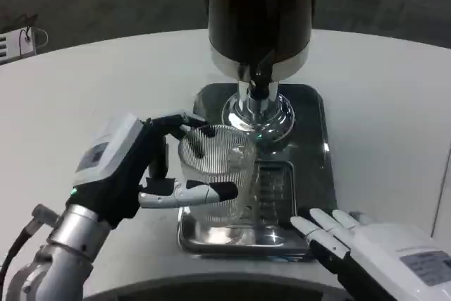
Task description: Grasp the cup under the faucet to collect the drink, then remove the cup.
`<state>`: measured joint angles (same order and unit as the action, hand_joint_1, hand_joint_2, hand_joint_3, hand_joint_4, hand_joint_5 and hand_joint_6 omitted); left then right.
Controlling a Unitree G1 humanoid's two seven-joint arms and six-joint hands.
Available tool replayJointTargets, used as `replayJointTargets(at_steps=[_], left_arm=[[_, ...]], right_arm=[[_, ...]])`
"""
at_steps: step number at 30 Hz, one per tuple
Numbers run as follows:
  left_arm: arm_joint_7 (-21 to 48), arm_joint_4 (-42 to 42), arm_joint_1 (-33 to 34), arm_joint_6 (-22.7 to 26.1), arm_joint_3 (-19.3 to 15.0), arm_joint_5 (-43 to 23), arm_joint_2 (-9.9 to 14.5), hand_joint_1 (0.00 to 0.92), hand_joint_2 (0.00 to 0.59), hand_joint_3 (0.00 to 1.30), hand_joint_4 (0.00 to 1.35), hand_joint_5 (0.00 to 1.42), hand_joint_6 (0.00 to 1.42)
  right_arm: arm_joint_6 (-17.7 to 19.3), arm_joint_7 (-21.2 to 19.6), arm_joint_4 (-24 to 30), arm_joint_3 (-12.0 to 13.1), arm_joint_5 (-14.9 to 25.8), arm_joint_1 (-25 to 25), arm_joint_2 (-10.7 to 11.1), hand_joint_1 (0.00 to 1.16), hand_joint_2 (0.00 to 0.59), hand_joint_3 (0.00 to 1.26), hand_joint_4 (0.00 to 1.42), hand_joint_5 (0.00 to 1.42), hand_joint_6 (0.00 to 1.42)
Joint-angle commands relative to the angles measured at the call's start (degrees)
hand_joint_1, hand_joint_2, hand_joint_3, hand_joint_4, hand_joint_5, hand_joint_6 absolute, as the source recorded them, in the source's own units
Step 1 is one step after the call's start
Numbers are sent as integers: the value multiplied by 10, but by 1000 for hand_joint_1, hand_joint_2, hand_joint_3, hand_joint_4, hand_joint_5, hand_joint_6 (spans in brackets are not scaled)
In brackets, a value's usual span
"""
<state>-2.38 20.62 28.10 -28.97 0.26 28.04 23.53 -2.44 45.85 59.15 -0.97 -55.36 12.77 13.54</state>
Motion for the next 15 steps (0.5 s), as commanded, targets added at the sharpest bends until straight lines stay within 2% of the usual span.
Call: replayJointTargets(at_steps=[1, 15], left_arm=[[-27, 37, 39, 5, 18, 14, 4, 505, 0, 990, 1086, 1243, 1108], [-90, 142, 114, 6, 77, 47, -11, 505, 0, 990, 1086, 1243, 1109]], right_arm=[[14, -10, 9, 6, 11, 10, -3, 510, 447, 74, 0, 0, 0], [37, -9, 9, 33, 33, 29, -14, 507, 449, 74, 0, 0, 0]])
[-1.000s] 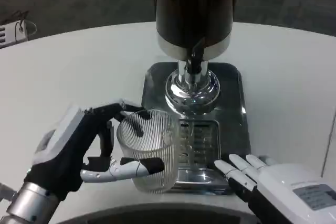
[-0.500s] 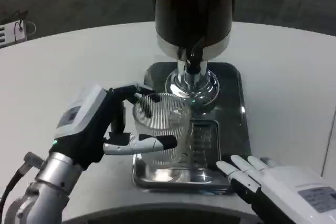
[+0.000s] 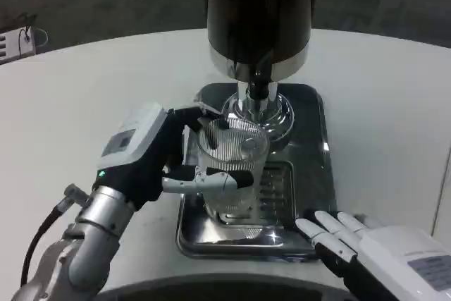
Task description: Grasp the cup under the faucet to collect the drink, then remove the cup.
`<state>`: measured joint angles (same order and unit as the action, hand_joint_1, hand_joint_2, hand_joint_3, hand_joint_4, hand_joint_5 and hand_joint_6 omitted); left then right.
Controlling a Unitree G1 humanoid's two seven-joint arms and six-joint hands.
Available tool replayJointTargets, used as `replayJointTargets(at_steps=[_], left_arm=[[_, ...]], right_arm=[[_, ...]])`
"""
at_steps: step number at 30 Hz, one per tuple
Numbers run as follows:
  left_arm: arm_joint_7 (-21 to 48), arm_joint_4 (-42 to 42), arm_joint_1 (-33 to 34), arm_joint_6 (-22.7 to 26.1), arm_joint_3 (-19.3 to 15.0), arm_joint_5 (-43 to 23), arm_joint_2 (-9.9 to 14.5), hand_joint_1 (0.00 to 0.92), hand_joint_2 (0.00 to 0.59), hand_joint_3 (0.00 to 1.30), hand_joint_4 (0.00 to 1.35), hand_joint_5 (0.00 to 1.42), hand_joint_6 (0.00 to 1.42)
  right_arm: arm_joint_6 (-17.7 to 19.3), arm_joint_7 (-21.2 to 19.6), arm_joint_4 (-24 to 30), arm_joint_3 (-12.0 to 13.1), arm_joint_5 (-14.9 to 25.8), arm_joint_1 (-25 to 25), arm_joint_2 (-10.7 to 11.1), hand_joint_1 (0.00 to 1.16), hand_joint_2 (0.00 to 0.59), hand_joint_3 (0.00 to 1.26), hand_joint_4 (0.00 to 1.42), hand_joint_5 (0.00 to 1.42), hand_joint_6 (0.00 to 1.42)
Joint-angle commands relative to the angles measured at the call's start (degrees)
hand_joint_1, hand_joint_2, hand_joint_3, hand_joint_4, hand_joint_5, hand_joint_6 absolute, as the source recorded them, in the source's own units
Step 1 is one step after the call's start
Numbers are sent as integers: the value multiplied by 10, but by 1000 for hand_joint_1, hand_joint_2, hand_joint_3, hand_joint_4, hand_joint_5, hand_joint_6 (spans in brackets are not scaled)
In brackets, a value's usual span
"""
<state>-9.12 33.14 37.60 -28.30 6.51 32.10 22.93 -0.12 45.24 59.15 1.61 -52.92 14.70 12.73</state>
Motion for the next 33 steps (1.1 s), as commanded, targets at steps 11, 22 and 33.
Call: replayJointTargets(at_steps=[11, 22, 33], left_arm=[[-35, 43, 47, 0, 46, 12, -10, 479, 0, 871, 935, 1131, 1020], [-11, 45, 54, 13, 58, 2, -8, 224, 31, 665, 620, 925, 812], [-9, 29, 48, 21, 53, -7, -3, 164, 29, 564, 471, 806, 700]], right_arm=[[21, 2, 8, 19, 19, 16, -12, 496, 456, 74, 0, 0, 0], [18, 5, 8, 24, 28, 19, -9, 491, 456, 74, 0, 0, 1], [12, 8, 8, 25, 34, 19, -5, 487, 456, 82, 0, 0, 14]])
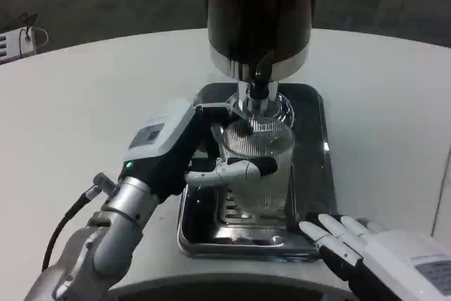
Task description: Grasp the cup under the faucet to collect the drink, then remove the cup.
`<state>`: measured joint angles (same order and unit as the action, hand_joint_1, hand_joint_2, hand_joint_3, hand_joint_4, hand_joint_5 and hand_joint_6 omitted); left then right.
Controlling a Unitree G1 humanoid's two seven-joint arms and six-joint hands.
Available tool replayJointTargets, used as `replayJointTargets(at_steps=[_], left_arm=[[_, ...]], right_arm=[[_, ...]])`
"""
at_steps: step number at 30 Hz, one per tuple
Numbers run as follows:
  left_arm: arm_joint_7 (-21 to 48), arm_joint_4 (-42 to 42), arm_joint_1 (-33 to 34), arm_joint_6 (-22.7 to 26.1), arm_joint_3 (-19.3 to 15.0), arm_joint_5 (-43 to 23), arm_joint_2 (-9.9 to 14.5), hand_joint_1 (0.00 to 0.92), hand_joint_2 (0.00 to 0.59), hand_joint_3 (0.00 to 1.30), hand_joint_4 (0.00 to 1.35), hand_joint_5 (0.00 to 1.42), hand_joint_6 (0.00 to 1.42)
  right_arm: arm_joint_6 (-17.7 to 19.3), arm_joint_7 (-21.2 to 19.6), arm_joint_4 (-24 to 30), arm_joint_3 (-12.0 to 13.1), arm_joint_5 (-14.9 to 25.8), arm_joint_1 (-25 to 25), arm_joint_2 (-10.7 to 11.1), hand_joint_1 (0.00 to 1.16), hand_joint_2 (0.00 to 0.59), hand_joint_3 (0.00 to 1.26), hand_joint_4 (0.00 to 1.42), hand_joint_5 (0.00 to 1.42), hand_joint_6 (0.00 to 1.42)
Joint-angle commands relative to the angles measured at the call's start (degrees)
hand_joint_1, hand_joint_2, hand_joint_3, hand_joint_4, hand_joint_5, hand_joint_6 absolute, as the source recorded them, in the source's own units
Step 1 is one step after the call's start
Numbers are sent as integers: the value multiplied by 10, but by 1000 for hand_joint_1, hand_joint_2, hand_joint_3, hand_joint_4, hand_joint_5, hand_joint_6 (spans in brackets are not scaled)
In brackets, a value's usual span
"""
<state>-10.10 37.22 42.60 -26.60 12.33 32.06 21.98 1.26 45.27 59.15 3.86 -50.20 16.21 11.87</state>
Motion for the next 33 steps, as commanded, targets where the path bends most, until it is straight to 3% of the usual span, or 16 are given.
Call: replayJointTargets(at_steps=[1, 8, 10, 14, 22, 27, 33], left_arm=[[-1, -14, -3, 4, -6, -8, 7, 158, 26, 544, 460, 792, 697], [1, -27, -7, 5, -14, -13, 11, 121, 16, 340, 287, 623, 615], [6, -30, -6, 6, -15, -15, 12, 111, 11, 282, 206, 519, 556], [10, -33, -7, 4, -19, -21, 13, 93, 14, 234, 136, 437, 508], [24, -68, -32, 2, -39, -49, 20, 91, 16, 228, 132, 408, 500], [55, -137, -82, 5, -65, -82, 40, 78, 18, 228, 160, 387, 498], [116, -247, -152, 11, -118, -175, 56, 61, 39, 253, 219, 365, 434]], right_arm=[[-2, 8, 8, 3, 8, 4, 4, 487, 456, 83, 0, 0, 14], [-10, 12, 8, 0, 11, 2, 4, 486, 456, 91, 0, 0, 17], [-11, 12, 8, -1, 12, 1, 4, 486, 456, 92, 0, 0, 17], [-17, 14, 8, -4, 10, -2, 4, 485, 456, 103, 0, 3, 29], [-26, 14, 8, -13, 4, -2, 2, 485, 456, 108, 0, 4, 31], [-26, 10, 8, -13, 3, -1, 0, 485, 456, 112, 0, 8, 32], [-29, 9, 8, -14, 3, -2, -1, 485, 456, 114, 0, 13, 32]])
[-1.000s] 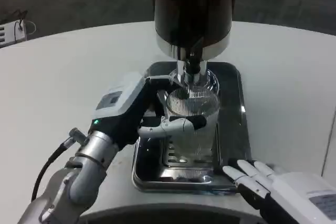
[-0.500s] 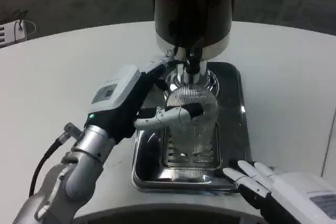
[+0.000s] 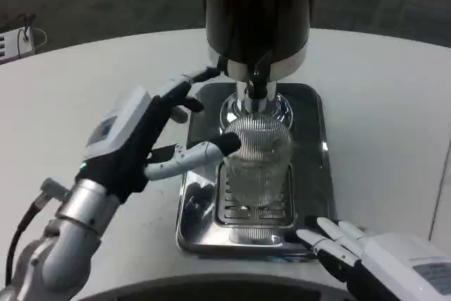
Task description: Grasp the cup under the faucet to collect the drink, then remove the cup.
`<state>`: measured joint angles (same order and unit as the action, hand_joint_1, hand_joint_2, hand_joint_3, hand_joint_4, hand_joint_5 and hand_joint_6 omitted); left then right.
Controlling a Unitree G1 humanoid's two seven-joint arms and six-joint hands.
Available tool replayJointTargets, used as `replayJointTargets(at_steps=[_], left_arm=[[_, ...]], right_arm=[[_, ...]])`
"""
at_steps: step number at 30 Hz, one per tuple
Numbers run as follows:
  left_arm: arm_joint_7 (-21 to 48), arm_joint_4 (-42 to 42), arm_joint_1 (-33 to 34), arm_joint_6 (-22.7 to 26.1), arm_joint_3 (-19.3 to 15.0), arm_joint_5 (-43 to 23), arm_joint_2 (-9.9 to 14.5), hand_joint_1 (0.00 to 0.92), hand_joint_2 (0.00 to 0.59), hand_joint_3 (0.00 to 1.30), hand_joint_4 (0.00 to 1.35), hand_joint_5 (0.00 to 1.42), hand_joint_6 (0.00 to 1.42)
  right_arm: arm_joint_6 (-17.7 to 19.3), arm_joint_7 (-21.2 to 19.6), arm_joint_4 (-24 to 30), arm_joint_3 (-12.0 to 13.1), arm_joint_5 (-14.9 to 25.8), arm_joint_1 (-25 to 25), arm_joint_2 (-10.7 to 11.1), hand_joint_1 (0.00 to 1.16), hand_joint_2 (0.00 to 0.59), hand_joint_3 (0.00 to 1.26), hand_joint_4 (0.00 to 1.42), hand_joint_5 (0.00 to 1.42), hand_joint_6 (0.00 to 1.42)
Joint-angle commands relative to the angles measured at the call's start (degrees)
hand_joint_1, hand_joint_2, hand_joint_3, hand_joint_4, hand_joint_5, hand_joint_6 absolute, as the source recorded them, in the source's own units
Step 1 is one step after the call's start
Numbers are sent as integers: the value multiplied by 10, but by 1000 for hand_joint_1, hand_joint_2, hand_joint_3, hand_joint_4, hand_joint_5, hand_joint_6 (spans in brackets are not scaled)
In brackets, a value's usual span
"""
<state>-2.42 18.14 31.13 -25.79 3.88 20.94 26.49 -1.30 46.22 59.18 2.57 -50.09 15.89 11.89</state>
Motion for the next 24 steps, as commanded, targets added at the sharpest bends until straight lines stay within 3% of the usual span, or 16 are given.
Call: replayJointTargets(at_steps=[1, 7, 14, 24], left_arm=[[50, -70, -44, 2, -42, -84, 11, 53, 49, 260, 221, 354, 414], [115, -153, -62, 13, -71, -172, 12, 24, 61, 255, 214, 306, 338], [212, -203, -26, 61, -73, -260, 16, 8, 62, 205, 157, 267, 297], [280, -188, 50, 112, -59, -282, -1, 0, 63, 186, 141, 256, 296]], right_arm=[[-4, 0, 8, -2, 1, 0, -1, 484, 456, 114, 0, 13, 33], [-6, 0, 8, -8, -2, -2, 0, 484, 456, 114, 0, 14, 33], [-3, 0, 8, -14, -7, -4, -1, 484, 456, 121, 0, 14, 33], [6, -1, 8, -18, -13, -3, -11, 484, 456, 123, 0, 15, 33]])
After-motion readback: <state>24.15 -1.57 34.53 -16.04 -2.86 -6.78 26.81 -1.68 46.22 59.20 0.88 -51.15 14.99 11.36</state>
